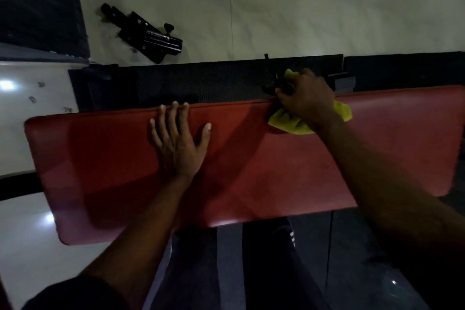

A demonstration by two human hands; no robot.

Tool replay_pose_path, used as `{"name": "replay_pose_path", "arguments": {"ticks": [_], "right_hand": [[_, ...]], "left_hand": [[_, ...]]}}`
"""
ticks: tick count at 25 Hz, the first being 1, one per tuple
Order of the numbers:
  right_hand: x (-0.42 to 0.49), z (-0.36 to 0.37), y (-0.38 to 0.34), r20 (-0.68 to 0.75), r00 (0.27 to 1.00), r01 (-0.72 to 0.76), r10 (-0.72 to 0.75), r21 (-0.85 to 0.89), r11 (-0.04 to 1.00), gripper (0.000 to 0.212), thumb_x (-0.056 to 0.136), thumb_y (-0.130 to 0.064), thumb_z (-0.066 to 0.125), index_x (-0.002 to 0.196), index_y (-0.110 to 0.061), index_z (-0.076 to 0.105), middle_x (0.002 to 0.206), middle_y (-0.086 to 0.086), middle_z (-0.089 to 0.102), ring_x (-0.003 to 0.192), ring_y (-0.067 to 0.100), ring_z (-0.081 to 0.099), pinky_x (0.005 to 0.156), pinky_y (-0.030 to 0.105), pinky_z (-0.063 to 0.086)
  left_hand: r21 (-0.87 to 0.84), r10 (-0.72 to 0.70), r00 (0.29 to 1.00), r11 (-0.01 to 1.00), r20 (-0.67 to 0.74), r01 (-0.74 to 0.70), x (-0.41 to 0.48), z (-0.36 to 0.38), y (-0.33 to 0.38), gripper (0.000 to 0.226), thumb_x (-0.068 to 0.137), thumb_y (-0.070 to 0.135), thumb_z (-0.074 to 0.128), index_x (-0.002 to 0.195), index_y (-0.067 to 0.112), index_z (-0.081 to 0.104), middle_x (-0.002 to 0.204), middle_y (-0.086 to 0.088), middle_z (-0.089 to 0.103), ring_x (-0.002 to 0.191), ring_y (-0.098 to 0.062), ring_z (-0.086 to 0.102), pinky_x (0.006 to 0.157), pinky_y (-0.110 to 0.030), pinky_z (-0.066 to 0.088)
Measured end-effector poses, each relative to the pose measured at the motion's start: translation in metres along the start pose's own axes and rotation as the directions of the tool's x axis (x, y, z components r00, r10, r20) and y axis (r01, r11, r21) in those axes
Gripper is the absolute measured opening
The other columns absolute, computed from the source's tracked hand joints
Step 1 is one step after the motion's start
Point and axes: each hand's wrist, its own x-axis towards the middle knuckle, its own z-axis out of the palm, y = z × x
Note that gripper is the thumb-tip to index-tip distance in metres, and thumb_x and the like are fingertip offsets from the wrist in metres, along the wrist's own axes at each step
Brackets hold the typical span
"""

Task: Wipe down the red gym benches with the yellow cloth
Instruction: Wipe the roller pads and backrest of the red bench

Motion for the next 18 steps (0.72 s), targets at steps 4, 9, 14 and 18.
{"name": "replay_pose_path", "arguments": {"ticks": [4,9,14,18], "right_hand": [[-0.005,0.007,-0.058,0.081,0.990,0.114,-0.114,0.005,0.994,0.047,0.090,-0.058,0.057,0.124,-0.026,0.060,0.126,0.009,0.057,0.117,0.041,0.054,0.092,0.051,0.048],[-0.013,0.006,-0.038,0.060,0.967,0.248,-0.249,0.029,0.968,0.048,0.094,-0.052,0.054,0.136,-0.029,0.055,0.133,0.006,0.052,0.121,0.037,0.050,0.092,0.048,0.046],[0.007,-0.001,0.028,0.039,0.999,-0.003,0.002,0.042,0.999,0.049,0.092,-0.051,0.060,0.130,-0.020,0.061,0.129,0.013,0.054,0.118,0.043,0.052,0.091,0.048,0.048],[0.014,-0.003,-0.002,0.162,0.976,0.137,-0.142,0.044,0.990,0.052,0.088,-0.056,0.061,0.126,-0.021,0.064,0.126,0.012,0.055,0.118,0.041,0.055,0.095,0.048,0.050]], "left_hand": [[-0.014,-0.013,1.000,1.000,-0.007,0.013,0.001,0.002,-0.001,0.065,0.097,0.061,0.048,0.146,0.018,0.048,0.156,-0.006,0.043,0.151,-0.029,0.027,0.123,-0.052,0.013],[0.039,0.007,1.000,0.999,0.012,-0.007,-0.001,0.001,-0.001,0.065,0.099,0.062,0.044,0.149,0.021,0.045,0.157,-0.006,0.040,0.151,-0.030,0.025,0.123,-0.053,0.012],[-0.017,0.202,0.974,0.979,0.106,-0.201,0.001,0.000,0.010,0.048,0.104,0.034,0.040,0.151,0.026,0.044,0.159,-0.005,0.038,0.150,-0.027,0.027,0.121,-0.051,0.013],[-0.159,0.398,0.899,0.914,0.180,-0.373,0.008,0.006,0.058,0.050,0.102,0.028,0.039,0.151,0.019,0.044,0.157,-0.005,0.041,0.149,-0.025,0.030,0.121,-0.050,0.020]]}}
